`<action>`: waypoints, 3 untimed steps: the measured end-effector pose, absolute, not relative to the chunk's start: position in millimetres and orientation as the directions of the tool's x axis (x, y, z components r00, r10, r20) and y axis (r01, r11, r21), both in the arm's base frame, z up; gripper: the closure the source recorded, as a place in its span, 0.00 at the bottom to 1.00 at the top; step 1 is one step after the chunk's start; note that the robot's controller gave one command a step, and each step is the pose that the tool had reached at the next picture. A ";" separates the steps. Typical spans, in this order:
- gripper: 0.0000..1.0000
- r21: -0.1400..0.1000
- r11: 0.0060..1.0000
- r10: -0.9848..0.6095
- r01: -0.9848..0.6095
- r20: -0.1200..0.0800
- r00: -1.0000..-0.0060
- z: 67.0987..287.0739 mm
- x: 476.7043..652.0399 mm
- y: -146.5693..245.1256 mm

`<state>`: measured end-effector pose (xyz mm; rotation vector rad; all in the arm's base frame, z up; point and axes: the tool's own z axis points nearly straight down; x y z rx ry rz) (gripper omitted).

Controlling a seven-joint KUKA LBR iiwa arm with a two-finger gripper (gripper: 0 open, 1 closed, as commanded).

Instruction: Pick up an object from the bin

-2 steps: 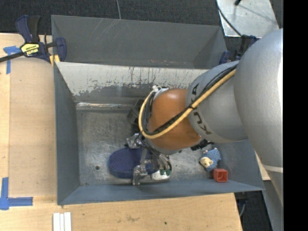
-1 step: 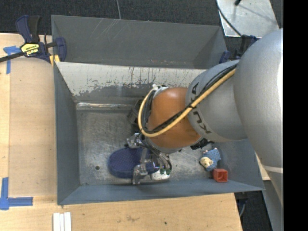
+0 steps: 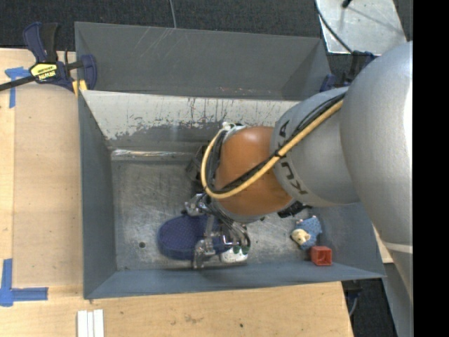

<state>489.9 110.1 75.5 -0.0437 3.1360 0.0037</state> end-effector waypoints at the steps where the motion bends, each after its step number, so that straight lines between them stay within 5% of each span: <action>1: 0.00 0.002 1.000 -0.027 -0.027 -0.006 -1.000 76.0 490.4 110.3; 2: 0.00 0.003 1.000 -0.027 -0.027 -0.006 -1.000 76.2 490.7 110.5; 3: 1.00 0.004 1.000 -0.025 -0.025 -0.013 -1.000 78.0 493.3 110.7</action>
Offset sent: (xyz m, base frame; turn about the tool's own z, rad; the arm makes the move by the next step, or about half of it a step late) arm 0.0000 0.0000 0.0000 0.0000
